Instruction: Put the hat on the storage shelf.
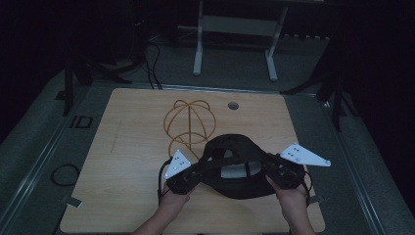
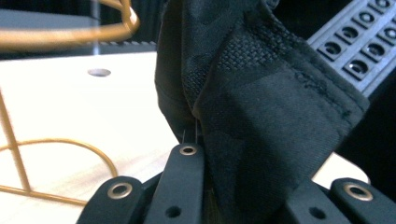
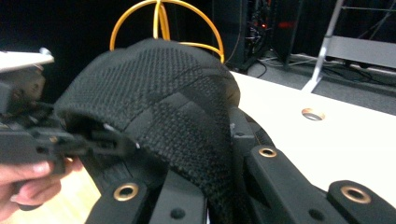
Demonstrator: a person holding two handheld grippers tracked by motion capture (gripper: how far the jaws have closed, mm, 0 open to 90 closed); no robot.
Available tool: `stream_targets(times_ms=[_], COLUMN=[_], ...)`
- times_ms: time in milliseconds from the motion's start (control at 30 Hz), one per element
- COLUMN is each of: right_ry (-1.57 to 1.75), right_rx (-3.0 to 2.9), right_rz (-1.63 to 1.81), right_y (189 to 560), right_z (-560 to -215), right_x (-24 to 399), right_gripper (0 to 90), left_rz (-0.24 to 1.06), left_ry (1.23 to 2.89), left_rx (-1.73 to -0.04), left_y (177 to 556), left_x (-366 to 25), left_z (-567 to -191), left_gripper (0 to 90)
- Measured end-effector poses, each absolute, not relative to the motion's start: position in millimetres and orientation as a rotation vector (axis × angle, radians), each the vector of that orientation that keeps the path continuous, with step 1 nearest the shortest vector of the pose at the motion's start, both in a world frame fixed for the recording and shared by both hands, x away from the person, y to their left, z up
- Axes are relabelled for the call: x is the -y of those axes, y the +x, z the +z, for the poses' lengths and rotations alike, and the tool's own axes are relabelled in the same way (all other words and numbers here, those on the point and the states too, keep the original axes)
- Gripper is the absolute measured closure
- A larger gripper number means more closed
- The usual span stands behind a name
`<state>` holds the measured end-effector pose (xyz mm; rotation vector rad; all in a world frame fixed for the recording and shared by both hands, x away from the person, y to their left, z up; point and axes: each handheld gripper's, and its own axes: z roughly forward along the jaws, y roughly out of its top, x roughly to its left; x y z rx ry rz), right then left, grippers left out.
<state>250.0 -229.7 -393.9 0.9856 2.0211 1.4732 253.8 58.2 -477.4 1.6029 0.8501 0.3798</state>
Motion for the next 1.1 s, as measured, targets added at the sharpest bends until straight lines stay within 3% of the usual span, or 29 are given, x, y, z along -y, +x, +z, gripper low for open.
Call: stream_targets(times_ms=[333,600,833,967,1100], right_ry=[1.029,1.065,0.993,0.978,0.959], right_rx=[-1.99,-1.981,-2.023,-2.084,-2.147], right_rz=[1.443,1.442,1.544,1.531,1.53], right_y=[232,225,212,206,200], right_z=[-410,-423,-428,-434,-441], right_x=[244,251,270,280,290], right_gripper=[87.9,85.3,48.7,36.1,30.6], left_rz=[0.514,0.535,0.549,0.588,0.629], left_ry=[1.56,1.582,1.575,1.595,1.599], left_rx=[-0.842,-0.809,-0.755,-0.708,-0.691], left_y=[250,253,252,249,246], left_x=[-54,-44,-32,-24,-21], left_z=[-451,-437,-421,-413,-410], left_gripper=[88.6,88.6,88.6,88.6,88.5])
